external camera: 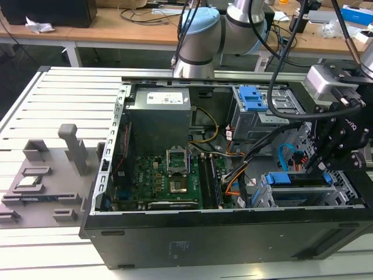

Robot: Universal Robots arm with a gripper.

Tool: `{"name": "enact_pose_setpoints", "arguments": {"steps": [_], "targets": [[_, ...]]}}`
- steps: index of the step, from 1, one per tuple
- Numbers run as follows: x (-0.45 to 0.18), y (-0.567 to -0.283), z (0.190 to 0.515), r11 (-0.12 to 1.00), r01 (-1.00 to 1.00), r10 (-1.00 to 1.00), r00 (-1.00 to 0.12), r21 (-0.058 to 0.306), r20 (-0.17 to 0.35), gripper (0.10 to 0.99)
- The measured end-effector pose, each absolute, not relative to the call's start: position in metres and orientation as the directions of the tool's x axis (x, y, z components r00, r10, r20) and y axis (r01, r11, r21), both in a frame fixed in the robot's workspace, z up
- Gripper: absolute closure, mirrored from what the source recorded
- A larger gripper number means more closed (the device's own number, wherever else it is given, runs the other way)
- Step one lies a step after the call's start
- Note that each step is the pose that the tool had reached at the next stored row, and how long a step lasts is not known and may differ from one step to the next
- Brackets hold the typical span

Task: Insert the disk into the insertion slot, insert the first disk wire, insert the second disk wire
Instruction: 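Insert the first disk wire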

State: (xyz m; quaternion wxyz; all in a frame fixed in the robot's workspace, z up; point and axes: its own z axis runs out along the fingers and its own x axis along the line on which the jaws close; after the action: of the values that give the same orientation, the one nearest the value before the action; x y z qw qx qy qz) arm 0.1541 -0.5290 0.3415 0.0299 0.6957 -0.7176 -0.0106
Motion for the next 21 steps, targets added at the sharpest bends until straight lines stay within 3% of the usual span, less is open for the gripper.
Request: {"name": "enact_pose_setpoints", "arguments": {"steps": [21], "targets": [[0.1546,-0.5296,0.3382,0.032,-0.998,-0.999,-0.030,0.057,0.027,0.922]]}}
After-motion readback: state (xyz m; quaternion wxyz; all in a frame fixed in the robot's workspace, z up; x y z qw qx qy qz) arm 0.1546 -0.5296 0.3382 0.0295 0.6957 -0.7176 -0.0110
